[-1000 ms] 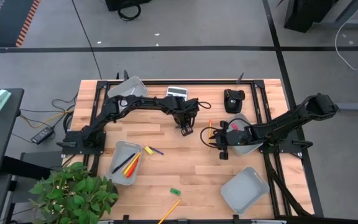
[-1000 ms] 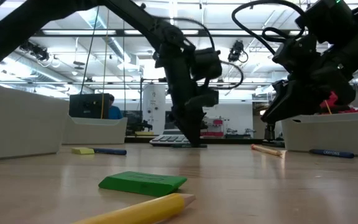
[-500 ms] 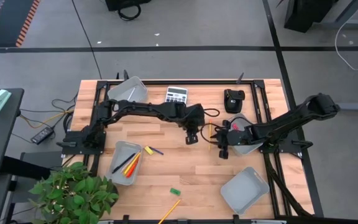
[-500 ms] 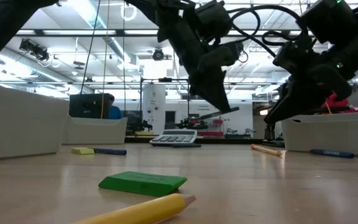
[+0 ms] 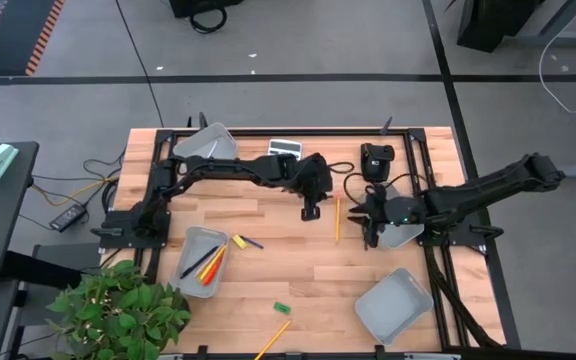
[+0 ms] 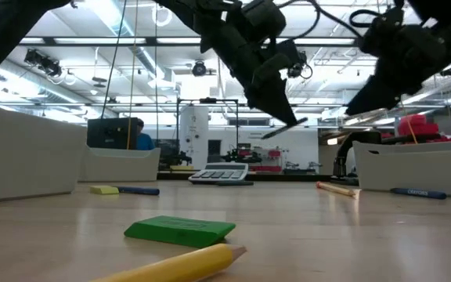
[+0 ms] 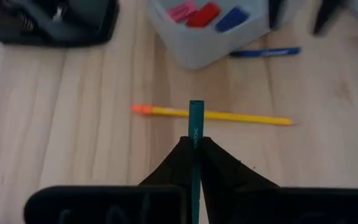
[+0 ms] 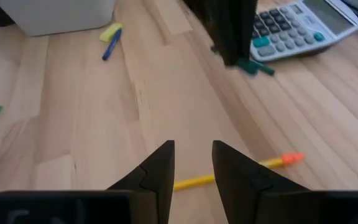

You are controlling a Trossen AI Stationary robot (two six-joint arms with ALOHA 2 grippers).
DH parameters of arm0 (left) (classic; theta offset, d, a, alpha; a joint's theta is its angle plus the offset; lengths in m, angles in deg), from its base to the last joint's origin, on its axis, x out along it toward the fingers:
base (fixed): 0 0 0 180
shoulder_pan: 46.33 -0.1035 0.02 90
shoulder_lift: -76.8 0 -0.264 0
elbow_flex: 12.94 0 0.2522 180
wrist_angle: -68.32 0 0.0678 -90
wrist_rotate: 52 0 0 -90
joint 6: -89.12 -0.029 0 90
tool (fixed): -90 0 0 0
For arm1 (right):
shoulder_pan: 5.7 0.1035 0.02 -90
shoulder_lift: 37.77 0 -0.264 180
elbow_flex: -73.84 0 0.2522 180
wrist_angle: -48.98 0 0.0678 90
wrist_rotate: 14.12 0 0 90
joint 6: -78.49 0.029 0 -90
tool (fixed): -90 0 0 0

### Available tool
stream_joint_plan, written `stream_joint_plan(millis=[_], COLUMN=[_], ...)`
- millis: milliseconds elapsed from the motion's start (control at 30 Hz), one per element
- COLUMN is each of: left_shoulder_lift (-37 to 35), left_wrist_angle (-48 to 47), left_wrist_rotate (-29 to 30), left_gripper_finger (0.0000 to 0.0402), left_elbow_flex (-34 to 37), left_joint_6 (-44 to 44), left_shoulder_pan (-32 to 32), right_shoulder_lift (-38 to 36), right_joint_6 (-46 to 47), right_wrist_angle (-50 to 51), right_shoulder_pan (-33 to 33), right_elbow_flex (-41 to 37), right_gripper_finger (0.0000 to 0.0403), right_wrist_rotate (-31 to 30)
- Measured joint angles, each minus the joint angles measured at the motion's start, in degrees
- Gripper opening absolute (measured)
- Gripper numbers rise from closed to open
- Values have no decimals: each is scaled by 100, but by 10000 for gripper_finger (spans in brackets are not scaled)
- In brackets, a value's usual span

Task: Sort crayons/erasers/pens/pencils in bins
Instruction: Put the bottom green crayon into the bottom right gray bin

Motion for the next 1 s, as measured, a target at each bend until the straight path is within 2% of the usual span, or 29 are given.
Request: stream_joint_plan(millis=[133, 233, 433, 567, 700, 867, 1000], left_shoulder_lift=[-37, -37, -37, -37, -37, -37, -37], left_wrist_angle=[470, 640, 1201, 1716, 2328, 3147, 3665], left_wrist_rotate=[-731, -1306, -2096, -2198, -2251, -2282, -2291], left_gripper_finger=[20, 25, 19, 19, 9, 10, 17], left_elbow_flex=[0, 2, 85, 85, 81, 81, 81], left_joint_6=[-134, -131, -77, 56, 131, 543, 675], left_shoulder_pan=[-1, 5, 180, 274, 235, 95, 85], right_shoulder_lift=[-461, -672, -880, -905, -938, -978, -1004], right_joint_6=[367, 574, 1370, 1404, 1352, 1343, 1260], right_wrist_angle=[629, 958, 2924, 2863, 2624, 2564, 2621], right_shoulder_pan=[1, 20, 100, 277, 657, 1197, 1574], right_elbow_flex=[128, 237, 592, 623, 681, 1016, 1359], right_gripper_finger=[117, 117, 117, 117, 117, 117, 117], right_wrist_rotate=[83, 363, 907, 1456, 1543, 1260, 779])
